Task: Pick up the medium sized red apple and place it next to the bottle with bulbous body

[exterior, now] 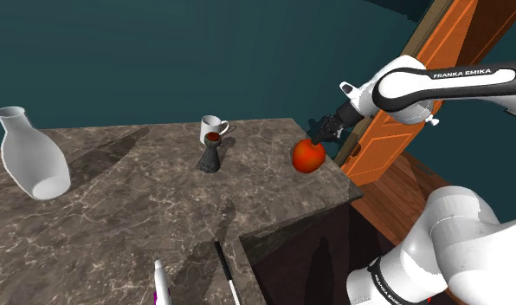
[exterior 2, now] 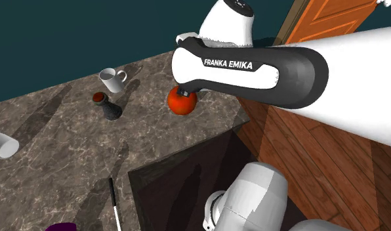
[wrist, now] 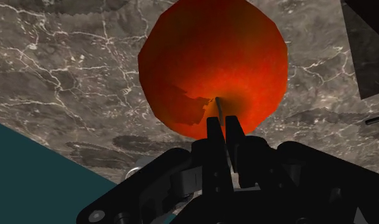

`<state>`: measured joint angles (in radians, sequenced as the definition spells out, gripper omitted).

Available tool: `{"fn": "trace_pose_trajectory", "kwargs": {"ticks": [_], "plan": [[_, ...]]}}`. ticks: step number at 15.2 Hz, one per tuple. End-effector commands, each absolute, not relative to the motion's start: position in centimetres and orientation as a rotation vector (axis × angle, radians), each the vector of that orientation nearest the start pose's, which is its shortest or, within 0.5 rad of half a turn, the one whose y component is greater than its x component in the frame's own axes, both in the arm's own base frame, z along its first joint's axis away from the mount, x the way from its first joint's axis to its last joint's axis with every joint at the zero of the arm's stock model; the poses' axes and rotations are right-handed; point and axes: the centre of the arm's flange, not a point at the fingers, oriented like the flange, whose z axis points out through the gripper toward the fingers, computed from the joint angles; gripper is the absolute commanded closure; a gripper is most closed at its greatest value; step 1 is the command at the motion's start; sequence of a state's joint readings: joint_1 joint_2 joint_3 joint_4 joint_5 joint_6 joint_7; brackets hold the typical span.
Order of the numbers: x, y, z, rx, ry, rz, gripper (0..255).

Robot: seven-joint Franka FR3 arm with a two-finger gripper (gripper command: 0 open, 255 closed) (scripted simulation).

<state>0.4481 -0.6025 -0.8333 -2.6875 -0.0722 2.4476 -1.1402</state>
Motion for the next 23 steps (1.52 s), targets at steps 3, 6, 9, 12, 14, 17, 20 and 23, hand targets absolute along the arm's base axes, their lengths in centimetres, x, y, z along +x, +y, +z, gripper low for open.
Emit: {"fn": "trace_pose_trajectory", "kwargs": {"ticks": [3, 6, 9, 12, 14, 17, 20, 23], "plan": [[37.6, -13.5, 40.3, -2.661, -1.220, -0.595, 255], [37.6, -13.5, 41.8, -2.661, -1.220, -0.595, 255], [37.6, -13.5, 43.4, -2.661, -1.220, -0.595, 255], [37.6, -13.5, 45.0, -2.661, -1.220, -0.595, 255], [37.6, -13.5, 46.1, -2.661, -1.220, -0.595, 255], [37.6, -13.5, 47.7, -2.661, -1.220, -0.595, 255], [37.6, -13.5, 49.2, -2.661, -1.220, -0.595, 255], [37.6, -13.5, 50.8, -2.661, -1.220, -0.595, 255]]}}
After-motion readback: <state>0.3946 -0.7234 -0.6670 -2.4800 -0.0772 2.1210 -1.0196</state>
